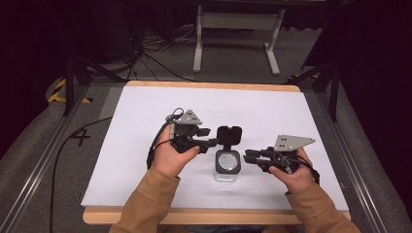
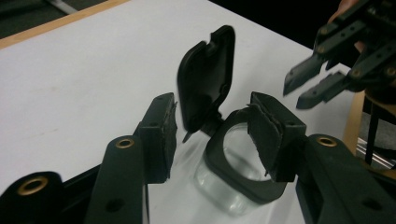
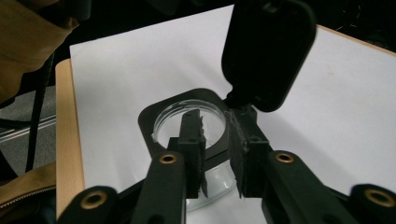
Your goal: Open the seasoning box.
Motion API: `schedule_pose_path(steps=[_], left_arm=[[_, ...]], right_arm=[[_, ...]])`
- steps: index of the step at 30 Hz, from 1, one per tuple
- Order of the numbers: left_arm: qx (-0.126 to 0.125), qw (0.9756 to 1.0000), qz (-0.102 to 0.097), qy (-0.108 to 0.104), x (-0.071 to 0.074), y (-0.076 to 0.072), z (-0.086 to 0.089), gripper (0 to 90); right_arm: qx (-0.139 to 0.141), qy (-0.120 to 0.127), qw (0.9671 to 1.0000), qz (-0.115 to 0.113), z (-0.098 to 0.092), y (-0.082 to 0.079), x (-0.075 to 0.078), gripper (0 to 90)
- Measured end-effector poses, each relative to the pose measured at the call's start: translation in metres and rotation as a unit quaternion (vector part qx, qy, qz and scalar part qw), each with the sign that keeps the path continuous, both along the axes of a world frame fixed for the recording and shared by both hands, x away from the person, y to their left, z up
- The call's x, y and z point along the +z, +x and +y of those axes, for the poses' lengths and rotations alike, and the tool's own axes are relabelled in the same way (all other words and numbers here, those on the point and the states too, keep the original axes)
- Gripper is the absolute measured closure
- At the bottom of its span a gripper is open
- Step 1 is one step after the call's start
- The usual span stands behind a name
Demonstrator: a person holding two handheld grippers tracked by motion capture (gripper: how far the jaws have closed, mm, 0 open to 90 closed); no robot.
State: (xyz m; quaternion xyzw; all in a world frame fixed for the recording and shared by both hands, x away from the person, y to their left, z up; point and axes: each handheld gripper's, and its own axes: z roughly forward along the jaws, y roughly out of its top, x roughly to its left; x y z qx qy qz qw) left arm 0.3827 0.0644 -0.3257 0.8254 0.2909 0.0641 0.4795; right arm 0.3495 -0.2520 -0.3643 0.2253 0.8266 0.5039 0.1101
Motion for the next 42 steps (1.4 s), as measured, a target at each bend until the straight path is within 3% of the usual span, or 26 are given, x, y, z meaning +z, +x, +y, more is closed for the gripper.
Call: schedule_pose_path(steps=[5, 6, 14, 21, 28, 32, 37, 42], left_arm=[[0.018, 0.9997, 0.010, 0.016, -0.002, -0.003, 0.015, 47.3], [0.027, 0.9994, 0.015, 0.017, -0.003, -0.004, 0.024, 47.3], [0.062, 0.9971, 0.025, 0.035, -0.010, -0.004, 0.045, 42.4], [0.096, 0.9927, 0.044, 0.058, -0.023, 0.003, 0.062, 40.1], [0.124, 0.9867, 0.072, 0.077, -0.044, 0.016, 0.077, 39.8], [0.130, 0.9840, 0.084, 0.089, -0.054, 0.022, 0.079, 39.2], [0.125, 0.9829, 0.089, 0.102, -0.066, 0.030, 0.081, 36.1], [0.119, 0.9787, 0.109, 0.128, -0.078, 0.035, 0.081, 33.9]], right_arm=[[-0.003, 0.004, 1.0000, 0.008, -0.008, 0.010, 0.006, 68.3], [-0.008, 0.004, 0.9999, 0.009, -0.010, 0.013, 0.007, 67.7], [-0.040, 0.004, 0.9991, 0.013, -0.026, 0.033, 0.012, 62.8], [-0.080, 0.004, 0.9960, 0.038, -0.040, 0.049, 0.007, 55.6], [-0.114, -0.018, 0.9917, 0.057, -0.052, 0.063, -0.006, 51.5], [-0.125, -0.026, 0.9891, 0.074, -0.056, 0.070, -0.016, 47.3], [-0.142, -0.049, 0.9854, 0.080, -0.064, 0.078, -0.029, 44.1], [-0.150, -0.077, 0.9820, 0.086, -0.067, 0.084, -0.041, 42.6]])
